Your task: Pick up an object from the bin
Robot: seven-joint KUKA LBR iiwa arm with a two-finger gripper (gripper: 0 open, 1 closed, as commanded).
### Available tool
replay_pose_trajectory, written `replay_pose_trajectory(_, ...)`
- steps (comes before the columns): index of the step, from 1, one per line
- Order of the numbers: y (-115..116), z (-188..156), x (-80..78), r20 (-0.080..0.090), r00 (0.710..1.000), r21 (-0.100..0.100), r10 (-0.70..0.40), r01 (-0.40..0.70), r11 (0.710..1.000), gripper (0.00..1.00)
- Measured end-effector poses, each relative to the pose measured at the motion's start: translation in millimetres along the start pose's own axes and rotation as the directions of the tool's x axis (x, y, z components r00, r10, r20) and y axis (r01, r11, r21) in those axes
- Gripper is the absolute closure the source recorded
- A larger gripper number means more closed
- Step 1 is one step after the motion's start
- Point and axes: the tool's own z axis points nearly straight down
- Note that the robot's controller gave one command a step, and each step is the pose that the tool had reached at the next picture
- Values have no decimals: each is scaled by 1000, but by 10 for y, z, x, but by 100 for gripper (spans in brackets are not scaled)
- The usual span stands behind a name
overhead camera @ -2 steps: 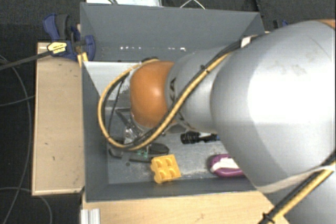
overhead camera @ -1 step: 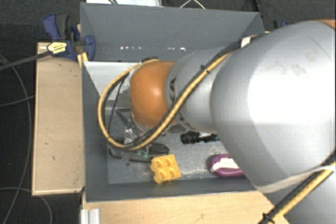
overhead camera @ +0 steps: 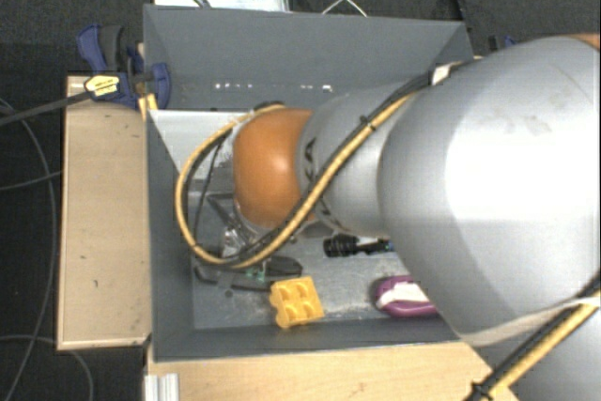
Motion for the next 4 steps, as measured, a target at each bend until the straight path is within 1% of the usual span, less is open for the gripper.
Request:
replay_pose_trajectory(1,-5,-106,4,-2,1000,1,1,-1,1000,100)
replay_pose_trajectory(2,-15,-289,20,-9,1000,6,1,-1,1000,100)
replay_pose_trajectory(3,-9,-572,14,-8,1000,5,-1,1,1000,100)
replay_pose_trajectory(4,-3,-721,8,-6,1000,4,-2,2,1000,100)
